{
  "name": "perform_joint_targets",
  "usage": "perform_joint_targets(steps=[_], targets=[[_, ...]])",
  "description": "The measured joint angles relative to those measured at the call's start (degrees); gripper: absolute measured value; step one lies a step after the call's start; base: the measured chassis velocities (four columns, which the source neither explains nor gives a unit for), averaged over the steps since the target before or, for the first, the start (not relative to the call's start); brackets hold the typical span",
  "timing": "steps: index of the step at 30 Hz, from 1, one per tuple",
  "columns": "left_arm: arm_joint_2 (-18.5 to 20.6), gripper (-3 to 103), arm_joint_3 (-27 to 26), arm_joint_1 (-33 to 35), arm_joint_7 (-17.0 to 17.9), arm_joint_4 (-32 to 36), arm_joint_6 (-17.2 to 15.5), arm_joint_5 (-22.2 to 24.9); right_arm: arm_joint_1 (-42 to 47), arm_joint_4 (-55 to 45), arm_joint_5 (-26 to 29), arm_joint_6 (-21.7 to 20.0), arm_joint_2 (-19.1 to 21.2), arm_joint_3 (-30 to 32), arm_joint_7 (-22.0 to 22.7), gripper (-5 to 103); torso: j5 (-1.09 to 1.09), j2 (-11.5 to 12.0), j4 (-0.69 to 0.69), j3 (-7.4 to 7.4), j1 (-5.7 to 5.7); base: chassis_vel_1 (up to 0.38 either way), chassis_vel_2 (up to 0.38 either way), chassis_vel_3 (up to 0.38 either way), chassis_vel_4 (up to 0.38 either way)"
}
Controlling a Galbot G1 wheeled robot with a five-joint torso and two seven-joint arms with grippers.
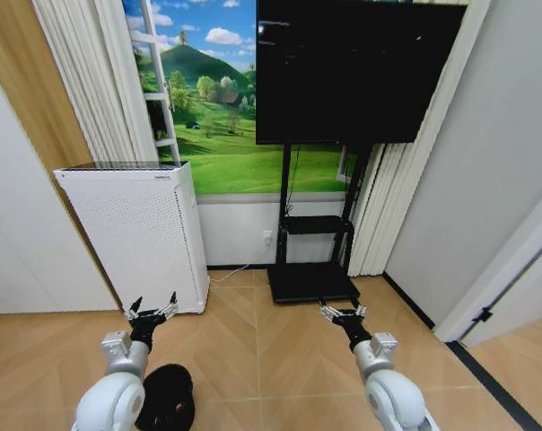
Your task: Pick up the trash bin and place the garbage on the floor into it.
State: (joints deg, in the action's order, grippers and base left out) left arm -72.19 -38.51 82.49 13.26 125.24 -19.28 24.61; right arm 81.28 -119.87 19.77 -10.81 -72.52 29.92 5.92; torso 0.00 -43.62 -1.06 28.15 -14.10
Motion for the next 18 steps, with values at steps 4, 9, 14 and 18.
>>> perform_joint_targets(steps=[4,9,14,18], targets=[[0.1,100,0.0,0.0,0.1,0.0,-0.1,0.1,0.4,-0.2,-0.3,0.0,-0.2,0.1,0.0,100,0.0,0.1,0.0,-0.04,0.02,0.0,0.0,0.0,0.0],[0.1,100,0.0,0.1,0.1,0.2,-0.1,0.1,0.6,-0.3,-0.4,0.2,-0.1,0.5,0.1,100,0.0,0.2,0.0,-0.11,0.07,0.041,-0.037,-0.055,0.03],[0.1,100,0.0,0.1,0.1,0.3,-0.1,0.1,0.8,-0.5,-0.3,0.2,0.0,0.7,0.1,100,-0.02,0.3,0.01,-0.19,0.15,0.134,-0.127,-0.127,0.135],[0.2,100,0.0,0.2,0.1,0.5,-0.1,0.0,0.9,-0.6,-0.2,0.3,0.0,0.8,0.1,100,-0.02,0.4,0.0,-0.23,0.17,0.219,-0.197,-0.202,0.203]])
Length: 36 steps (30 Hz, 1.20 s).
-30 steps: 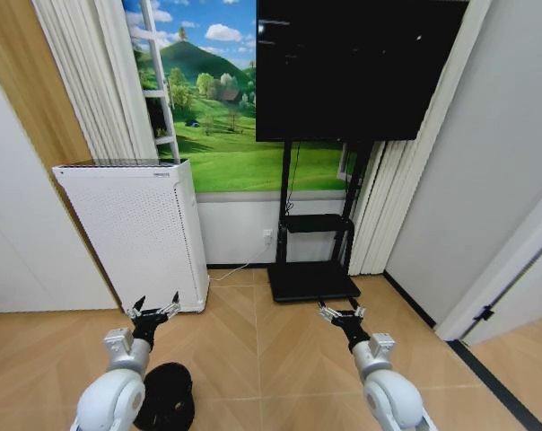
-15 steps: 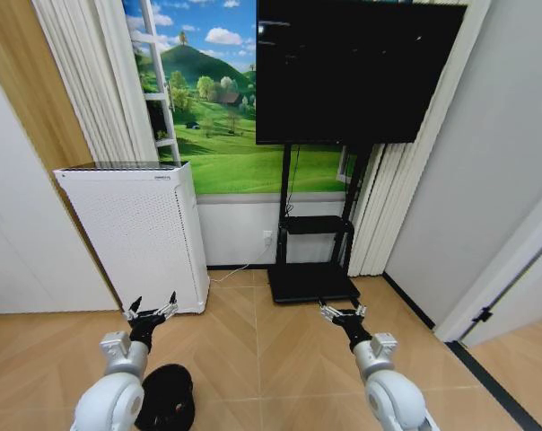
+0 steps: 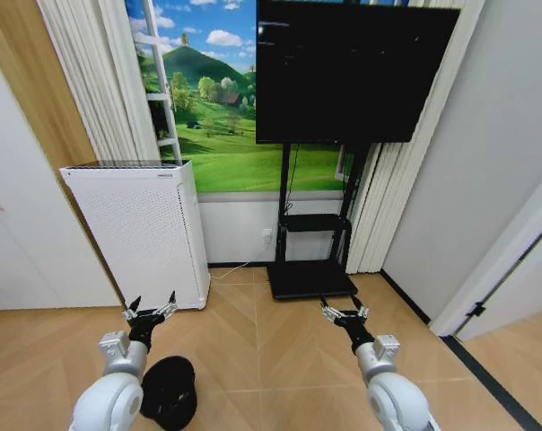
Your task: Pick up the trash bin and place the garbage on the floor into it.
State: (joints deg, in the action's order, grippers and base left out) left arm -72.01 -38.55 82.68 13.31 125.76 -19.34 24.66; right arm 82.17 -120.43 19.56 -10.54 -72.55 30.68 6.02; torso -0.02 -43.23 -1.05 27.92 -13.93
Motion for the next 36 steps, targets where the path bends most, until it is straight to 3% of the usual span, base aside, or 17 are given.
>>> perform_joint_targets(steps=[36], targets=[[-0.9,100,0.1,1.3,-0.3,1.2,0.2,-0.6,1.2,-0.2,0.4,0.9,0.1,0.9,-0.2,100,0.01,0.3,0.0,-0.15,0.1,0.284,-0.282,-0.286,0.278]])
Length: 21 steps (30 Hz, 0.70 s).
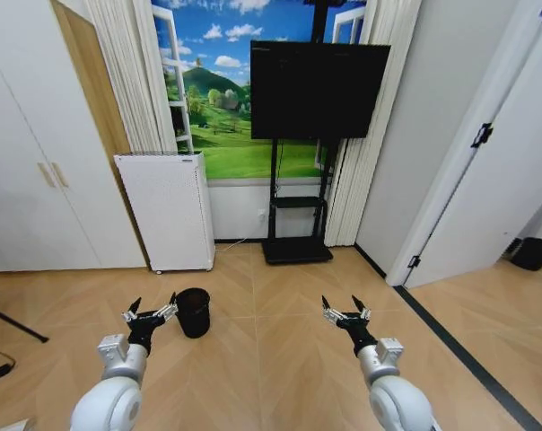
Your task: Pick up the trash bin and place the garbage on the floor into it.
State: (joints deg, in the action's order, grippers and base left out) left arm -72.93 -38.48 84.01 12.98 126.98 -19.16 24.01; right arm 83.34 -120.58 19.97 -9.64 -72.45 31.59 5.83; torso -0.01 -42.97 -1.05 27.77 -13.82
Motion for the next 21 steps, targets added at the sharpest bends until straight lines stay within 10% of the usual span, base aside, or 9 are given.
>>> perform_joint_targets(steps=[21], targets=[[-0.2,100,0.5,0.5,0.1,0.3,1.2,1.2,0.5,0.0,-0.7,-1.2,-1.1,-0.2,0.1,100,0.01,0.1,-0.01,0.0,-0.02,0.114,-0.116,-0.124,0.126]])
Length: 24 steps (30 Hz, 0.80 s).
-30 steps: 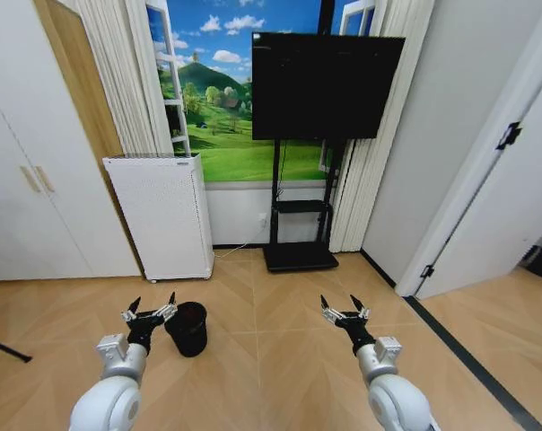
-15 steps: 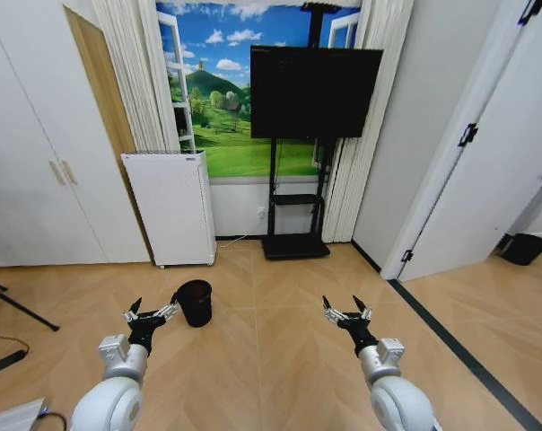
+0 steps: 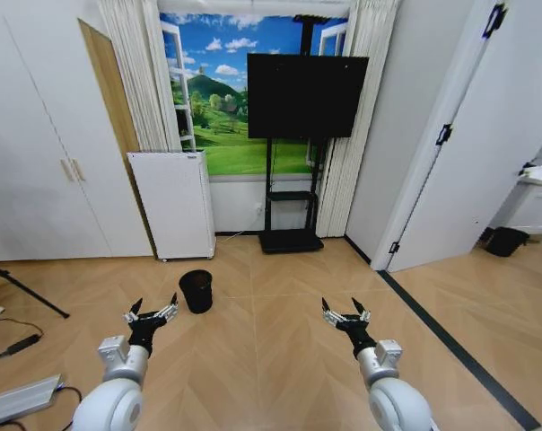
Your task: Pick up the trash bin and place the garbage on the floor into it.
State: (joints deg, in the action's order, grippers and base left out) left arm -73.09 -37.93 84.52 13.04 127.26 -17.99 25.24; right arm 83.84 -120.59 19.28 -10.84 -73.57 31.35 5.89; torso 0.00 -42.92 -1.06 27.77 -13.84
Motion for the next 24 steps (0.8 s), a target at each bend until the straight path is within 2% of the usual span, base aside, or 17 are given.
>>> perform_joint_targets(steps=[24], targets=[[0.9,100,0.0,0.1,-0.9,0.7,-0.1,-0.3,0.1,-0.1,-0.5,0.6,-0.6,0.2,2.2,100,0.0,0.0,0.01,-0.02,0.03,0.0,0.0,0.0,0.0]])
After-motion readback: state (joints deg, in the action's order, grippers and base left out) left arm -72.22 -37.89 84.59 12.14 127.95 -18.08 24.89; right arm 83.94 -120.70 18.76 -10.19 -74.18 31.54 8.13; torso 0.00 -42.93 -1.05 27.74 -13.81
